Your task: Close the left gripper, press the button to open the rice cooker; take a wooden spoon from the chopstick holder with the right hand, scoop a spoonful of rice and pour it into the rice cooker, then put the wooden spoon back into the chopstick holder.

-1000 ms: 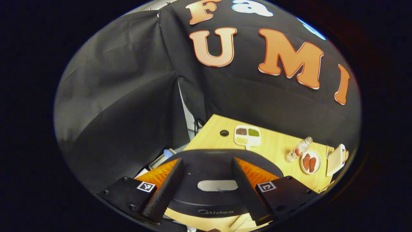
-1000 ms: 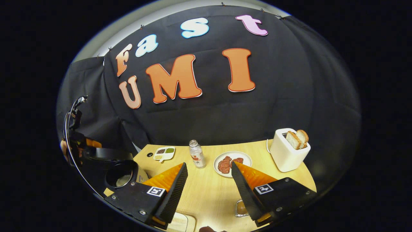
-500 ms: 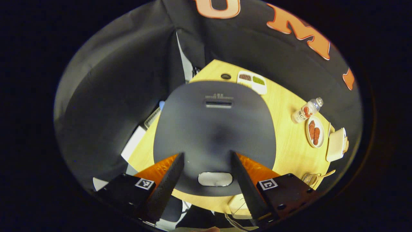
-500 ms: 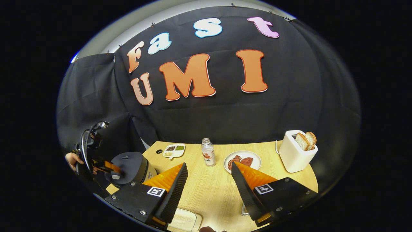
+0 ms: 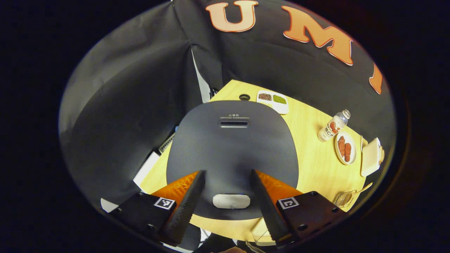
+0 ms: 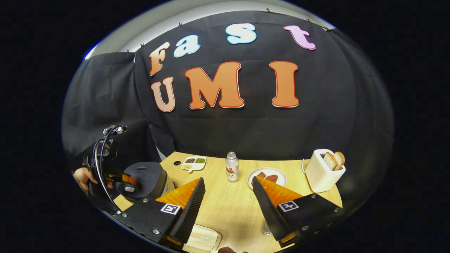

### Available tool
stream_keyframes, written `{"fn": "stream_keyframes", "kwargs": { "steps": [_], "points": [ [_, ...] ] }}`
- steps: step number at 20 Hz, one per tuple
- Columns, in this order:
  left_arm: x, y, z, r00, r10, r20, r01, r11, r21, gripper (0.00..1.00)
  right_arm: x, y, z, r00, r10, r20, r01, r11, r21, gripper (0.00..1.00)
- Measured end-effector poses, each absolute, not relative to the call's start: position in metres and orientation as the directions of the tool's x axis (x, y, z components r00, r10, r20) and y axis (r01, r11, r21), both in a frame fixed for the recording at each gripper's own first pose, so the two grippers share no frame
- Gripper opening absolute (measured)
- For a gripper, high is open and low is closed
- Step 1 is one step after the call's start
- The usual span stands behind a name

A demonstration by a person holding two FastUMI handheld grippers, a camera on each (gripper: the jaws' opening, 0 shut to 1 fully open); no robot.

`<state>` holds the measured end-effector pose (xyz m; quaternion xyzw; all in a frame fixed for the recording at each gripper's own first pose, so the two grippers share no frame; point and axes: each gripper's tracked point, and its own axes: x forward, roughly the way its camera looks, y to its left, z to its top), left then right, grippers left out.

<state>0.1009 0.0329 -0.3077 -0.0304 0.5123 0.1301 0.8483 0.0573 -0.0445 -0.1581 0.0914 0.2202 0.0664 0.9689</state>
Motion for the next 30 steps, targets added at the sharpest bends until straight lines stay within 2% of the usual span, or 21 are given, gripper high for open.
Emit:
{"fn": "stream_keyframes", "kwargs": {
  "steps": [6, 7, 8, 10, 11, 12, 16, 21, 27, 30],
  "points": [
    [0.131, -0.006, -0.201, 0.764, 0.125, -0.632, -0.094, 0.992, 0.082, 0.91, 0.059, -0.038, -0.104, 0.94, 0.138, -0.313, -0.081, 0.979, 0.186, 0.86],
    [0.132, -0.015, -0.18, 0.807, 0.103, -0.581, -0.074, 0.995, 0.073, 0.94, 0.059, -0.037, -0.095, 0.947, 0.13, -0.294, -0.082, 0.982, 0.17, 0.86],
    [0.134, -0.022, -0.161, 0.841, 0.081, -0.534, -0.056, 0.996, 0.064, 0.9, 0.059, -0.036, -0.084, 0.956, 0.119, -0.269, -0.079, 0.984, 0.157, 0.86],
    [0.131, -0.034, -0.124, 0.899, 0.034, -0.437, -0.017, 0.999, 0.042, 0.97, 0.057, -0.033, -0.065, 0.968, 0.11, -0.225, -0.078, 0.986, 0.146, 0.86],
    [0.131, -0.035, -0.118, 0.925, 0.024, -0.38, -0.01, 0.999, 0.041, 0.9, 0.057, -0.034, -0.058, 0.976, 0.099, -0.193, -0.076, 0.989, 0.124, 0.86],
    [0.129, -0.036, -0.104, 0.943, 0.012, -0.332, 0.001, 0.999, 0.039, 0.9, 0.058, -0.037, -0.054, 0.981, 0.081, -0.174, -0.063, 0.993, 0.103, 0.86],
    [0.116, -0.046, -0.064, 0.981, -0.037, -0.192, 0.039, 0.999, 0.006, 0.92, 0.051, -0.033, -0.036, 0.989, 0.08, -0.126, -0.068, 0.993, 0.095, 0.86],
    [0.107, -0.047, -0.043, 0.994, -0.056, -0.089, 0.057, 0.998, 0.008, 0.91, 0.052, -0.03, -0.015, 0.997, 0.081, -0.018, -0.079, 0.994, 0.08, 0.86],
    [0.101, -0.053, -0.037, 0.997, -0.072, -0.037, 0.073, 0.997, 0.026, 0.96, 0.048, -0.031, -0.008, 0.996, 0.086, 0.015, -0.087, 0.992, 0.09, 0.87],
    [0.099, -0.052, -0.031, 0.997, -0.068, -0.024, 0.069, 0.997, 0.017, 0.9, 0.048, -0.032, -0.006, 0.996, 0.088, 0.024, -0.089, 0.992, 0.086, 0.87]
  ]
}}
